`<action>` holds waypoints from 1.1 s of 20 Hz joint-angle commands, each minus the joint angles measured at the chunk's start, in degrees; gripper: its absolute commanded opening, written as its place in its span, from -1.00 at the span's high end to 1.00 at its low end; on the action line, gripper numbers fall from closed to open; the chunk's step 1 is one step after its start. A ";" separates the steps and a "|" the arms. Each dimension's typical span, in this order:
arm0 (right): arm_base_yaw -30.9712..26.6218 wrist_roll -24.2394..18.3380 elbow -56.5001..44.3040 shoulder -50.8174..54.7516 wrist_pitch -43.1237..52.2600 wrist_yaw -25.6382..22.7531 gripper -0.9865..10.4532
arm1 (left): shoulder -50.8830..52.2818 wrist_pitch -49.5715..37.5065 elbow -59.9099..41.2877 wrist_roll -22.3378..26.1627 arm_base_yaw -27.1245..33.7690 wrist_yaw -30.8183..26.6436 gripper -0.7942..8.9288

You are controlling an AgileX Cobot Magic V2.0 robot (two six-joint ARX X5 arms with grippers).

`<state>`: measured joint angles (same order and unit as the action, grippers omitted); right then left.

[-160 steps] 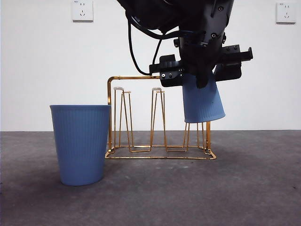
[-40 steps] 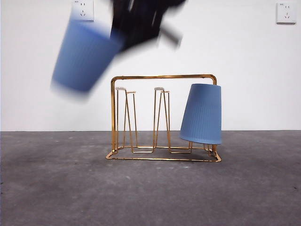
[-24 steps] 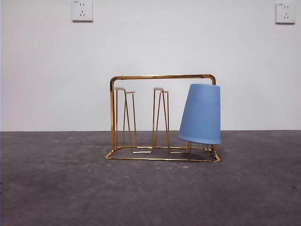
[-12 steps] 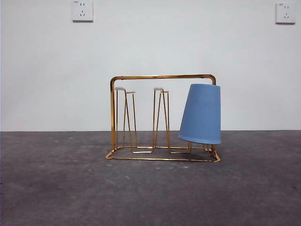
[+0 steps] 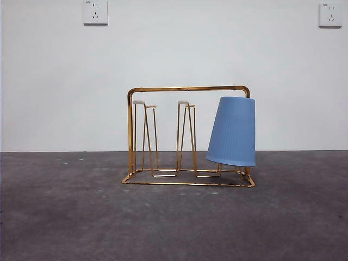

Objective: Pick up cup 1,put cup 1 in the cup rack,pick up cup 2,put cup 2 in the cup rack

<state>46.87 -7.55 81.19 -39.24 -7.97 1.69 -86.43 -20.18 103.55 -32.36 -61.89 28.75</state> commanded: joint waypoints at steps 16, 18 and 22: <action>0.04 -0.63 -0.20 -2.97 -1.46 0.39 0.85 | -1.88 -5.66 -0.09 -3.43 -0.31 0.17 -0.17; 0.04 -0.63 -0.20 -2.97 -1.49 0.31 0.85 | -1.88 -5.64 -0.09 -3.43 -0.31 0.02 0.13; 0.04 -0.63 -0.20 -2.97 -2.91 0.15 0.85 | -1.88 -5.57 -0.09 -3.41 -0.31 -0.24 0.71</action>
<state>46.94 -8.01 81.21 -42.17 -10.00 3.07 -88.29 -24.80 103.53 -36.51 -61.93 28.01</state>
